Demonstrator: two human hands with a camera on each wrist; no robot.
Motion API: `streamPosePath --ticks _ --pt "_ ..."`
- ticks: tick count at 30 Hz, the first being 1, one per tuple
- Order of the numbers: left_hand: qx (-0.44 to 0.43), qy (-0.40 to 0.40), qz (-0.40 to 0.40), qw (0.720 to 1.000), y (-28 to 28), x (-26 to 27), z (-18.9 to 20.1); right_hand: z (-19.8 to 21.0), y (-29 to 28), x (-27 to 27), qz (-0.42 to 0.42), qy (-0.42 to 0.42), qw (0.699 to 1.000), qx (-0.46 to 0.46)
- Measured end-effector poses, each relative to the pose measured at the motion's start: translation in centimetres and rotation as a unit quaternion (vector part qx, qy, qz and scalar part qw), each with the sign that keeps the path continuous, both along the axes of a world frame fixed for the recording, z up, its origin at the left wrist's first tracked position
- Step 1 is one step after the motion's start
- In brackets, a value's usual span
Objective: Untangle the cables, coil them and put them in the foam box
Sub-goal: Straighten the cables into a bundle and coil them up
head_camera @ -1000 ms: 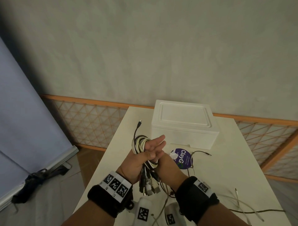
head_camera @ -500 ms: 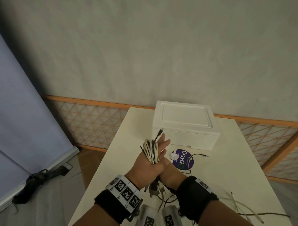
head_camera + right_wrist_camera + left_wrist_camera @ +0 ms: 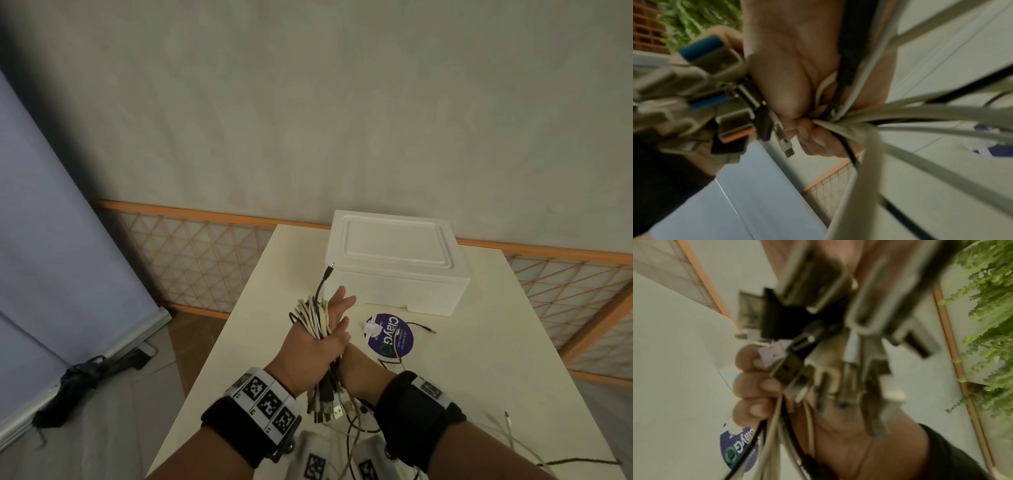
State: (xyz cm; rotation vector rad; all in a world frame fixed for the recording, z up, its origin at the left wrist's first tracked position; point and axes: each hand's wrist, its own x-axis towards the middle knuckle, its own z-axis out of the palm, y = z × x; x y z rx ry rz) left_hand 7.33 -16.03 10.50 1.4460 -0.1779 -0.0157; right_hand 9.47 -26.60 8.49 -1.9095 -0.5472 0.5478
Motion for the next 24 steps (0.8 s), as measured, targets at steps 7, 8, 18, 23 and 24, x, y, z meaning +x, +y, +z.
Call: streamPosePath --ticks 7,8,18,23,24 --pt "0.073 0.043 -0.014 0.996 1.1 0.8 -1.1 -0.3 0.1 -0.3 0.057 -0.035 0.977 -0.202" --pt "0.083 0.048 -0.011 0.995 1.2 0.9 -1.1 -0.1 0.3 -0.4 0.065 -0.038 0.971 -0.225" --pt "0.425 0.038 0.085 0.9 3.8 2.4 -2.7 0.2 -0.1 -1.5 0.09 -0.178 0.902 -0.383" --pt "0.527 0.01 0.078 0.846 4.9 2.1 -2.7 0.8 -0.3 -1.5 0.091 -0.223 0.879 -0.412" --pt "0.538 0.006 0.07 0.84 4.8 2.0 -2.7 1.1 -0.3 -1.5 0.091 -0.226 0.877 -0.413"
